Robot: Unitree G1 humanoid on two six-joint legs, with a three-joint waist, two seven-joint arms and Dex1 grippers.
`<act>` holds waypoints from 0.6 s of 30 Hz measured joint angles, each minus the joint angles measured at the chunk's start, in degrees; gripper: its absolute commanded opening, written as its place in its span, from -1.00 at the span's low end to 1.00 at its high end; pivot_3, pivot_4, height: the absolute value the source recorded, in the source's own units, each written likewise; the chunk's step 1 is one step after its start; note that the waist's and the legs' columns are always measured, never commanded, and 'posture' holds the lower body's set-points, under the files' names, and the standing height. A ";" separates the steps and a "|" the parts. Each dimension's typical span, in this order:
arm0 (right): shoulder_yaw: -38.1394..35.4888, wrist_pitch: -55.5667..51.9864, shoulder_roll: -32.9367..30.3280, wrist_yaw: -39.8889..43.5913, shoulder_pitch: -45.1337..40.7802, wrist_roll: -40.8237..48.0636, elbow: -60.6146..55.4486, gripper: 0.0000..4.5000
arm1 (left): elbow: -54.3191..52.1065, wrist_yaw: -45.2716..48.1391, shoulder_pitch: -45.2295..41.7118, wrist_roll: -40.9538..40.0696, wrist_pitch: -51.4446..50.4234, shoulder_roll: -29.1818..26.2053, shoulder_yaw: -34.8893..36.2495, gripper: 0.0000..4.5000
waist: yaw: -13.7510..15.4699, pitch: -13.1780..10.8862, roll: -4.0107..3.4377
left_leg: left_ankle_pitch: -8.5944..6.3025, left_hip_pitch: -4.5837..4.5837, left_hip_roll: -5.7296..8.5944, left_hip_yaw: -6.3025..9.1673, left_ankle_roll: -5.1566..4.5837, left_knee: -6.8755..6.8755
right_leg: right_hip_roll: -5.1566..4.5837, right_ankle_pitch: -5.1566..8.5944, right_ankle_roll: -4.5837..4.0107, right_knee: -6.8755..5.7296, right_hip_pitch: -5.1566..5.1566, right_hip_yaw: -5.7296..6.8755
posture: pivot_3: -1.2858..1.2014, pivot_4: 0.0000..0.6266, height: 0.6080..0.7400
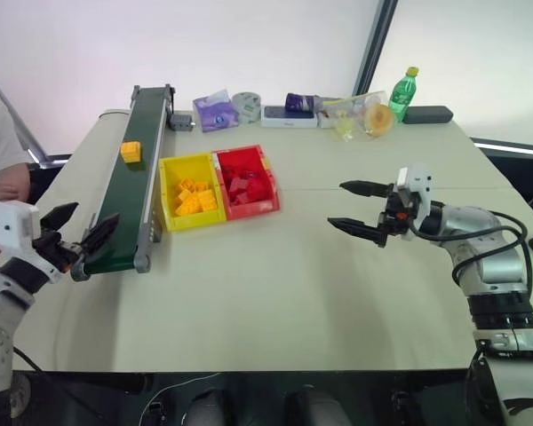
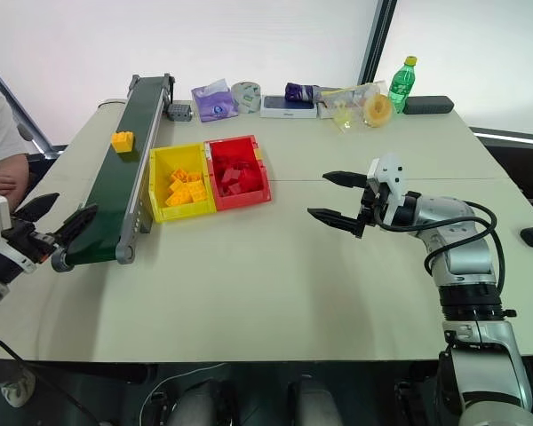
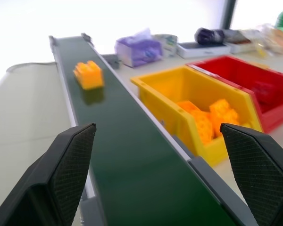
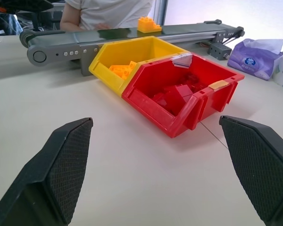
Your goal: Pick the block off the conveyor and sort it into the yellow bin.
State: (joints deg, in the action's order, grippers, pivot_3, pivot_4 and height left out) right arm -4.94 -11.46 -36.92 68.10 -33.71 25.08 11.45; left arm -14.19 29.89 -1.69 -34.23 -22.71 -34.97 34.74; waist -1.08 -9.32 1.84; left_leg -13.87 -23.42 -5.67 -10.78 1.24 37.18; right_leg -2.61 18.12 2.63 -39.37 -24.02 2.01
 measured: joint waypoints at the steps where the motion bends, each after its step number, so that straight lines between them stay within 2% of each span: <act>1: 0.00 0.00 0.01 0.01 0.00 0.00 -0.03 1.00 | -0.93 -2.09 0.41 0.42 0.35 1.45 0.24 0.98 | 0.01 0.00 0.00 | 0.00 0.00 0.00 0.01 0.00 0.01 | 0.00 0.00 0.00 0.00 0.01 0.00 | 0.03 -0.52 1.00; 4: -0.06 0.00 -0.09 0.05 0.25 0.02 -0.05 1.00 | -5.47 -6.54 4.58 0.87 -0.07 4.89 0.40 0.98 | -0.03 0.00 0.01 | -0.01 0.00 0.00 0.01 -0.01 0.00 | 0.00 0.00 0.00 0.02 0.02 -0.01 | 0.03 -0.52 1.00; 10: -0.04 0.05 -0.10 0.32 0.26 -0.03 -0.05 1.00 | -10.61 -13.49 6.00 0.48 -6.08 6.49 -0.50 0.98 | 0.22 0.00 0.01 | -0.01 0.01 0.02 0.04 -0.03 0.05 | 0.00 0.00 0.00 0.02 0.08 -0.01 | 0.03 -0.52 1.00; 18: -0.01 0.32 -0.10 0.92 0.25 -0.20 -0.01 1.00 | -11.98 -15.09 6.00 -0.58 -8.39 6.78 -1.77 0.98 | 0.02 0.00 0.01 | -0.01 0.03 0.01 0.05 -0.02 0.03 | 0.02 0.00 0.00 0.02 0.07 -0.01 | 0.03 -0.52 1.00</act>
State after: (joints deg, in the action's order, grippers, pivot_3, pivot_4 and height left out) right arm -4.95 -11.14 -37.03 69.02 -33.46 24.88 11.44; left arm -26.17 14.80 4.30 -34.81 -31.10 -28.19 32.97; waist -1.06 -9.32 1.85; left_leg -13.89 -23.39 -5.66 -10.73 1.21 37.21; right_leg -2.59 18.12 2.63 -39.35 -23.95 2.00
